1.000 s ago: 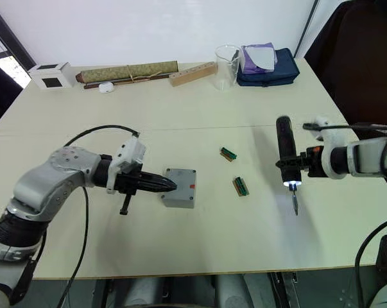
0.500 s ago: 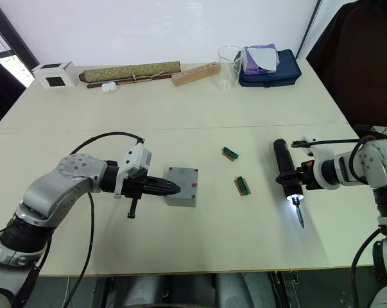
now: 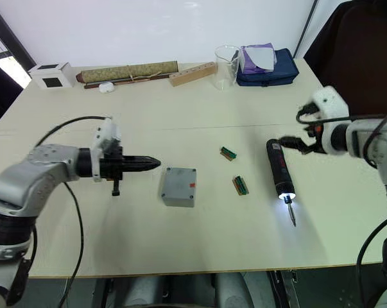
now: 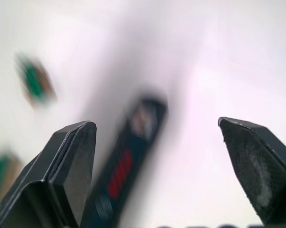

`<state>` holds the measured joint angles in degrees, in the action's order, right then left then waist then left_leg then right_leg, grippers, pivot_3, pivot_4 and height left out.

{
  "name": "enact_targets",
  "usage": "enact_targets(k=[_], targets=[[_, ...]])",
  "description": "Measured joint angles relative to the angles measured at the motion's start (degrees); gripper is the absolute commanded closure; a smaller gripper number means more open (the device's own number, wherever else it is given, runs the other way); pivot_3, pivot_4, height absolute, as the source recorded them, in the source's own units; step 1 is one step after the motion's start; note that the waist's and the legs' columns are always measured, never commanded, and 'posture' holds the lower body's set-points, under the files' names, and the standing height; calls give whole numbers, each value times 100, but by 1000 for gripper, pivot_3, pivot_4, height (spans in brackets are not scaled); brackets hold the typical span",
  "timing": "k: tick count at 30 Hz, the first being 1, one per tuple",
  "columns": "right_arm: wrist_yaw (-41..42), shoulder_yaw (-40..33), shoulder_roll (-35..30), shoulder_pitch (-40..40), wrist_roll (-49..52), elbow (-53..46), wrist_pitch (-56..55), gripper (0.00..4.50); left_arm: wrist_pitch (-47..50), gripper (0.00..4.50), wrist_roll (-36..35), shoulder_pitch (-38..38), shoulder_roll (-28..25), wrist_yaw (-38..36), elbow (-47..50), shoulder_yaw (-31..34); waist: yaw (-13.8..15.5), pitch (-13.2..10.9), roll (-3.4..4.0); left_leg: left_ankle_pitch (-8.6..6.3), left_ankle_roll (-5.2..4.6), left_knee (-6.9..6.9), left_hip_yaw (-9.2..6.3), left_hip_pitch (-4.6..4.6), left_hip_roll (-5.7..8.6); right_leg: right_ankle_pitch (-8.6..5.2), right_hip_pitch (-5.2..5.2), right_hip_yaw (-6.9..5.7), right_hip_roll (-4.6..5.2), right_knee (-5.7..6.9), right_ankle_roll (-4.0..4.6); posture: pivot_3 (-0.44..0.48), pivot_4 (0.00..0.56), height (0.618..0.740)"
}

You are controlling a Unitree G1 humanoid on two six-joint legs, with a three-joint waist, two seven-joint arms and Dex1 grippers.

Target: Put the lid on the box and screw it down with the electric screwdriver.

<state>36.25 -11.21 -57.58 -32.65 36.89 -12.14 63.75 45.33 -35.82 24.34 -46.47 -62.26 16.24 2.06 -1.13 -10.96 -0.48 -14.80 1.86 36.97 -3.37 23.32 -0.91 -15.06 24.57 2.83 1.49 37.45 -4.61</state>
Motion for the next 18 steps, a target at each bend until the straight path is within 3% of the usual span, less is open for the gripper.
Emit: enact_targets(k=[5,10,18], targets=[[348,-742,890,1781,969,-1578,-100,36,439,4500,-280,-1018,-563,-62,381,392,54,-4,-2,0,0,10,-6,4,4,0,-7,-7,16,3,0,0,150,740],[908,-956,753,3392,1353,-2515,-181,36,635,4500,-480,-2006,-942,-154,797,667,40,-2,-5,0,1,16,4,-12,5,-10,-26,-1,18,-10,19,0,150,740],[1649,-831,358,4160,1317,-2714,-642,36,590,4500,-541,-2535,-1164,-266,916,685,17,0,-8,0,2,16,10,-33,-1,-8,-37,3,6,-4,29,0,150,740]])
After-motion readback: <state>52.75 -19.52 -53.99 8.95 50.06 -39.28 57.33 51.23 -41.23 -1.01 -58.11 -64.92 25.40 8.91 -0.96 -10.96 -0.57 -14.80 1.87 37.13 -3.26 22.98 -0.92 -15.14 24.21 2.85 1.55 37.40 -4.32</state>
